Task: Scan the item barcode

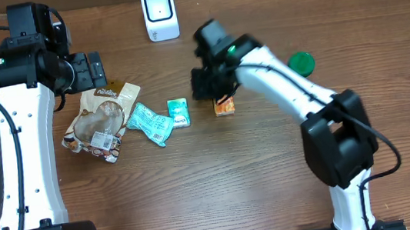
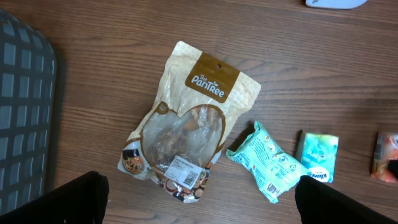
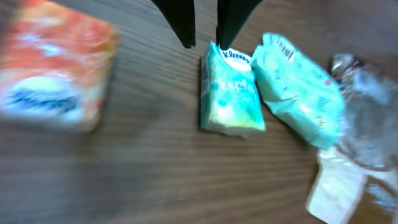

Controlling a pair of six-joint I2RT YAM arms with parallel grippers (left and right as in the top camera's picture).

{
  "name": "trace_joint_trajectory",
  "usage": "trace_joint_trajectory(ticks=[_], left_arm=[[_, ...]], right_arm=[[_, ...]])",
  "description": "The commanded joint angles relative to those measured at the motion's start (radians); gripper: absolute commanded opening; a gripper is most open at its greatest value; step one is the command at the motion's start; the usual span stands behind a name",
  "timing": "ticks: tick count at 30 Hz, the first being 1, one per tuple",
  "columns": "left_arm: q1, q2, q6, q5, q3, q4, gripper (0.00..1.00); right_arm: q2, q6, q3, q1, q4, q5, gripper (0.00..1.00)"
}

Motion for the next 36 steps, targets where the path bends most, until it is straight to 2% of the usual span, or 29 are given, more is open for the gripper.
trace_joint_trajectory(ticks=[1, 8, 17, 23, 28, 32, 36], left_arm=[[0.001, -0.013, -0.010, 0.005, 0.012, 0.001, 0.99], [0.001, -0.013, -0.010, 0.005, 0.012, 0.001, 1.00], [0.001, -0.013, -0.010, 0.005, 0.012, 0.001, 1.00], [0.001, -0.013, -0.010, 0.005, 0.012, 0.001, 1.00], [0.001, -0.013, -0.010, 0.005, 0.012, 0.001, 1.00], [0.001, -0.013, -0.010, 0.005, 0.012, 0.001, 1.00], [0.001, -0.013, -0.010, 0.005, 0.012, 0.001, 1.00]], right_arm=[[-0.011, 0.158, -0.065, 0.045, 0.045, 0.128, 0.09], [-0.010, 0.177, -0.106, 0.057, 0.016, 0.226, 0.10], [-0.010, 0.063, -0.119, 0.034, -0.031, 0.234, 0.13], [-0.022, -0.068, -0.081, 0.011, -0.050, 0.092, 0.16], [-0.092, -0.067, -0.007, -0.043, -0.123, 0.091, 0.17], [-0.148, -0.068, 0.000, -0.121, -0.173, 0.048, 0.27], [-0.129, -0.076, -0.018, -0.172, -0.208, 0.000, 0.29]])
